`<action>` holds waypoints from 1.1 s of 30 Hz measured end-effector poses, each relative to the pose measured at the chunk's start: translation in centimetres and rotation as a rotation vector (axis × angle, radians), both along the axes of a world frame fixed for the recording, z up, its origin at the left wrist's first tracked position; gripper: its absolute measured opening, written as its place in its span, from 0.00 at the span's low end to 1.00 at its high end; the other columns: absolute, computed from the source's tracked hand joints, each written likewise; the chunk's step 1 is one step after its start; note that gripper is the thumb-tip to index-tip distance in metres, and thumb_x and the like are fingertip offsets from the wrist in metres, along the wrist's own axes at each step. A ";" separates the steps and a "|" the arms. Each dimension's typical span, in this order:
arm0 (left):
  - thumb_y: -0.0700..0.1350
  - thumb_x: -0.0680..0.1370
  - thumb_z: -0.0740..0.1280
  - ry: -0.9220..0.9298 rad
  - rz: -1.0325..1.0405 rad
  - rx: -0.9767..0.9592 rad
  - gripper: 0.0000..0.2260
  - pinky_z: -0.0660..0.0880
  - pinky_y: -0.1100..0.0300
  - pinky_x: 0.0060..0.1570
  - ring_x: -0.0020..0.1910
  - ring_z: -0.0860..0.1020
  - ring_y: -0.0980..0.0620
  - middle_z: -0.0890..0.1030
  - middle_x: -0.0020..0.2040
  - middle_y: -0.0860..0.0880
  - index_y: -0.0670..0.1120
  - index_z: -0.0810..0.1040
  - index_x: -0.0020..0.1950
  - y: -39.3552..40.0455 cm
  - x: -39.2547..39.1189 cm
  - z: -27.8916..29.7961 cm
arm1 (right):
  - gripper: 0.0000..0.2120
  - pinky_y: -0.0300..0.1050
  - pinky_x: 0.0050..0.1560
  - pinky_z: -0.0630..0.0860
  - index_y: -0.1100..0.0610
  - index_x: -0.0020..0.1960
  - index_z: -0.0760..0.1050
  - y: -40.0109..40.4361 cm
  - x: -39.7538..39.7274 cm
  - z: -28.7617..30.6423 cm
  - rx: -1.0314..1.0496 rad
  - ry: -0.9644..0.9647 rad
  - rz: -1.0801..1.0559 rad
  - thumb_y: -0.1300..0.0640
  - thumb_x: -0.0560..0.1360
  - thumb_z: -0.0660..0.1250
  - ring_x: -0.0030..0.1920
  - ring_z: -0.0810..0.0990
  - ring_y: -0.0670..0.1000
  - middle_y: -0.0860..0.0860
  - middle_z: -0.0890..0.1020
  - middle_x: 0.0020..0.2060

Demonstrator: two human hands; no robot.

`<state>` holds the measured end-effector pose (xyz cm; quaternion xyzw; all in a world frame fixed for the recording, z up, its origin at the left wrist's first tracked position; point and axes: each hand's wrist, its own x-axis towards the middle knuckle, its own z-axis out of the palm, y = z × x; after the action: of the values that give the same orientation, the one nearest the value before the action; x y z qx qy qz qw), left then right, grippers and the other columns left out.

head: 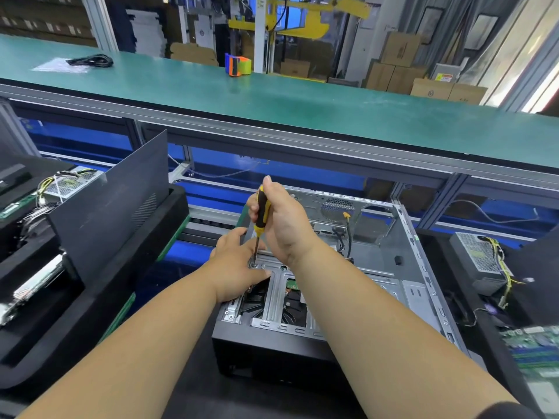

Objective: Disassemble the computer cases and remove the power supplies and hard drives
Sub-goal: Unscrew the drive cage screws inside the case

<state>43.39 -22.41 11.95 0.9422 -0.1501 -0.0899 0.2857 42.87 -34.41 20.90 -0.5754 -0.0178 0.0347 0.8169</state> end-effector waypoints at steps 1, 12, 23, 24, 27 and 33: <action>0.60 0.74 0.69 0.003 0.000 -0.001 0.26 0.57 0.46 0.74 0.76 0.50 0.47 0.50 0.77 0.56 0.62 0.66 0.70 0.0 0.0 -0.1 | 0.14 0.43 0.41 0.67 0.55 0.42 0.67 -0.1 0.1 0.0 -0.005 -0.002 -0.007 0.51 0.85 0.56 0.33 0.69 0.49 0.49 0.74 0.31; 0.60 0.73 0.70 -0.016 0.007 -0.048 0.20 0.59 0.48 0.71 0.72 0.55 0.49 0.55 0.73 0.58 0.63 0.70 0.63 0.0 -0.2 0.1 | 0.18 0.45 0.46 0.74 0.59 0.42 0.76 -1.0 0.4 0.3 0.024 -0.018 0.045 0.53 0.85 0.55 0.37 0.75 0.48 0.51 0.77 0.35; 0.60 0.74 0.68 -0.010 0.003 -0.014 0.24 0.57 0.47 0.74 0.75 0.51 0.48 0.51 0.77 0.55 0.60 0.68 0.69 -0.2 -0.4 0.5 | 0.15 0.40 0.39 0.68 0.57 0.46 0.70 -0.5 -0.2 -0.4 0.081 -0.042 0.064 0.48 0.84 0.55 0.33 0.68 0.47 0.50 0.72 0.31; 0.60 0.74 0.69 -0.008 0.004 -0.011 0.24 0.57 0.47 0.74 0.76 0.51 0.47 0.51 0.77 0.55 0.60 0.68 0.69 -0.2 -0.4 0.5 | 0.13 0.40 0.39 0.68 0.56 0.45 0.68 -0.5 -0.1 -0.4 0.073 -0.050 0.052 0.51 0.85 0.56 0.33 0.68 0.48 0.50 0.72 0.31; 0.59 0.74 0.69 -0.005 0.015 -0.014 0.24 0.57 0.47 0.74 0.75 0.52 0.47 0.52 0.77 0.55 0.59 0.69 0.68 -0.2 -0.5 0.5 | 0.12 0.41 0.39 0.70 0.56 0.43 0.67 -0.8 0.0 -0.3 0.048 -0.052 0.039 0.54 0.85 0.56 0.33 0.70 0.49 0.51 0.74 0.32; 0.60 0.74 0.69 -0.001 0.023 -0.012 0.23 0.59 0.47 0.73 0.74 0.54 0.47 0.55 0.75 0.56 0.60 0.70 0.68 -0.2 -0.6 0.9 | 0.20 0.45 0.48 0.75 0.59 0.42 0.77 -0.6 0.0 -0.1 -0.007 -0.027 0.085 0.51 0.85 0.55 0.38 0.76 0.49 0.51 0.79 0.36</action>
<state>42.82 -22.64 12.83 0.9422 -0.1402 -0.0851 0.2921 42.84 -35.05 20.84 -0.5775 -0.0530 0.0617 0.8123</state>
